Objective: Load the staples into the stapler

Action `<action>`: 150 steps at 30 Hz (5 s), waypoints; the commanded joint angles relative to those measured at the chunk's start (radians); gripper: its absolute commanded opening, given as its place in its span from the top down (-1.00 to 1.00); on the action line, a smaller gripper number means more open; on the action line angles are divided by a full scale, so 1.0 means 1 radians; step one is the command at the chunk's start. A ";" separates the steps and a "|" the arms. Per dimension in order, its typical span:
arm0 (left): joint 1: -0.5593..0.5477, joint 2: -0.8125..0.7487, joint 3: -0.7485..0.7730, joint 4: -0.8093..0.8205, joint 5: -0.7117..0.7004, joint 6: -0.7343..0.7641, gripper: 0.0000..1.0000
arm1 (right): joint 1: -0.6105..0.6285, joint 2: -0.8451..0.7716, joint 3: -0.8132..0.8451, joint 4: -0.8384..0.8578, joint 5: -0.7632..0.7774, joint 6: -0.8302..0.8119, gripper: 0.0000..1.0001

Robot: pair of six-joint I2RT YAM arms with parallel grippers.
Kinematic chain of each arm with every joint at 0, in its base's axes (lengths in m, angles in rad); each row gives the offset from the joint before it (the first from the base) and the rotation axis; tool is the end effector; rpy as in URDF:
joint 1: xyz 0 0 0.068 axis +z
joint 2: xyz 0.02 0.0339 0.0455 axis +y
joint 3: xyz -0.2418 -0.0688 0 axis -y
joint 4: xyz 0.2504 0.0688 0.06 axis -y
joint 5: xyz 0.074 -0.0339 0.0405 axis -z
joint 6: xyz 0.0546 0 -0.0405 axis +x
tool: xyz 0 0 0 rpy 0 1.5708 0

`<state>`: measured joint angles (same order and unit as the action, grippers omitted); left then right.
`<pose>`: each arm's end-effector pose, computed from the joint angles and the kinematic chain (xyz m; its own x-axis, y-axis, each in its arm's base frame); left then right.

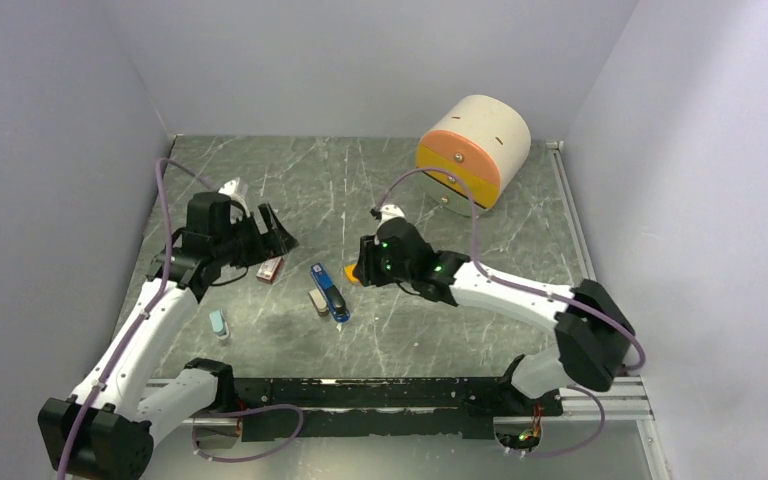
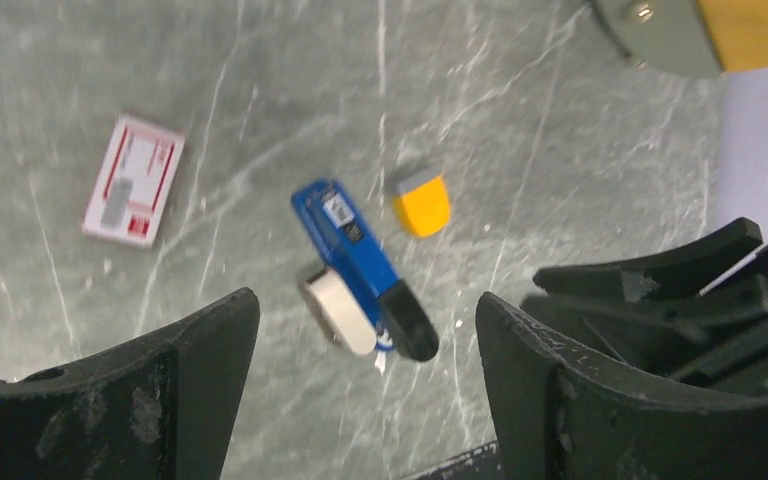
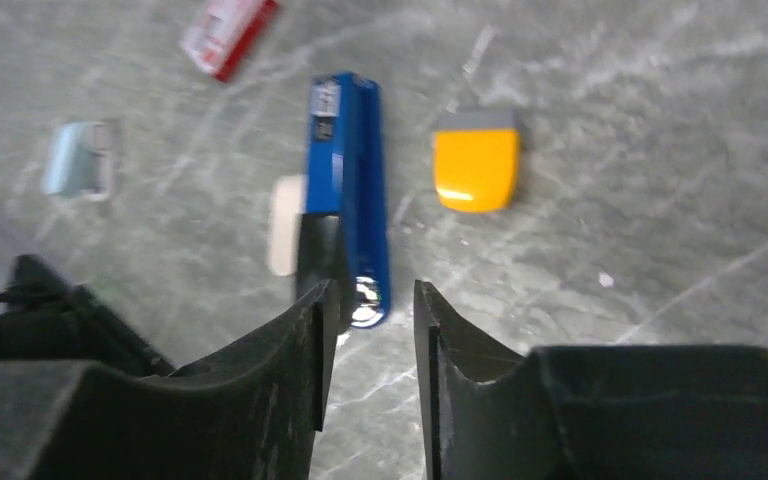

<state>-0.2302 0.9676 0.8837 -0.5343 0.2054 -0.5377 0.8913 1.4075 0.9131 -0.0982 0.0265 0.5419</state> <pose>0.2323 -0.0659 0.2776 -0.6819 -0.3552 -0.6394 0.0418 0.8538 -0.5189 0.2124 0.2606 0.2143 -0.6946 -0.0394 -0.7183 -0.4734 0.7769 0.4151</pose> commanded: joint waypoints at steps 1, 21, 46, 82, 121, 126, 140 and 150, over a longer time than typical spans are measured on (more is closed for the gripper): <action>0.009 -0.035 -0.062 -0.066 -0.064 -0.127 -0.69 | 0.029 0.094 0.039 -0.085 0.182 0.073 0.28; 0.009 0.051 -0.252 0.102 -0.287 -0.309 -0.88 | 0.051 0.483 0.287 -0.239 0.191 0.007 0.15; 0.014 0.224 -0.229 0.141 -0.347 -0.297 -0.94 | -0.093 0.986 0.902 -0.125 0.334 -0.083 0.13; -0.015 0.689 0.098 -0.080 -0.557 -0.478 -0.94 | -0.112 0.345 0.382 -0.118 0.124 -0.081 -0.30; -0.286 1.042 0.610 0.061 -0.215 -0.014 -0.33 | -0.266 0.037 0.079 -0.115 0.225 0.029 -0.28; -0.400 1.075 0.643 0.031 -0.184 -0.029 -0.33 | -0.334 -0.019 -0.009 -0.132 0.160 0.051 -0.28; -0.515 1.078 0.531 0.063 -0.132 -0.016 -0.57 | -0.436 -0.083 -0.184 -0.067 0.024 0.061 -0.26; -0.500 0.997 0.509 0.109 -0.131 -0.017 -0.94 | -0.436 -0.094 -0.180 -0.018 0.018 -0.039 -0.25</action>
<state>-0.7467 2.0251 1.4269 -0.4564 0.0776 -0.5529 0.4637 1.3376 0.7383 -0.1802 0.0555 0.5777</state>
